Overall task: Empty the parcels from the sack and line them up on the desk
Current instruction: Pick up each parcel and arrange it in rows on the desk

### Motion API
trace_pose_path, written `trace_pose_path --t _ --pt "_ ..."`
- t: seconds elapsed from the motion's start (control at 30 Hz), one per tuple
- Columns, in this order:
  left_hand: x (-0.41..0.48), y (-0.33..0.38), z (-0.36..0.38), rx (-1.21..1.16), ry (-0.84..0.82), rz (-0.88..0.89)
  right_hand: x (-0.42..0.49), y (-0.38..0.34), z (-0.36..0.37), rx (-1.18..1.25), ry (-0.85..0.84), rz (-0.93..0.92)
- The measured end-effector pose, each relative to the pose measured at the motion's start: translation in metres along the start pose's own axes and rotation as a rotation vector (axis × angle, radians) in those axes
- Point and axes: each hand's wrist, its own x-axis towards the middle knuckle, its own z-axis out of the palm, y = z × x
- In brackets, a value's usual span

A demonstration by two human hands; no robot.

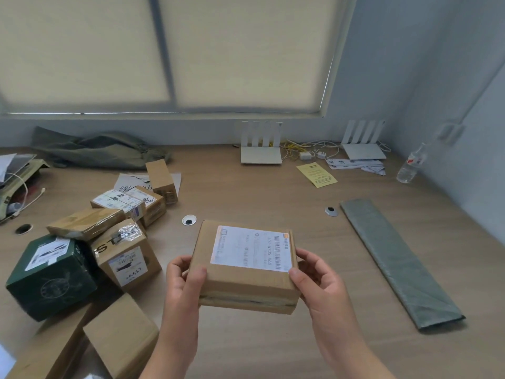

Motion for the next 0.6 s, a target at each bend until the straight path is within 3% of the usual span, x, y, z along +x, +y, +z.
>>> trace_pose_path --t 0.17,0.4,0.5,0.6 --pt "0.002 -0.015 -0.003 -0.002 -0.193 -0.080 0.000 0.009 0.012 -0.020 -0.087 0.043" --pt "0.019 -0.036 -0.007 0.067 -0.339 -0.249 0.019 0.014 0.013 -0.106 0.175 -0.008" --pt "0.029 -0.049 0.011 0.023 -0.243 -0.221 0.036 0.017 0.004 -0.127 0.216 -0.013" --pt "0.038 -0.064 0.043 0.036 -0.131 -0.174 0.054 0.016 -0.007 -0.143 0.101 0.012"
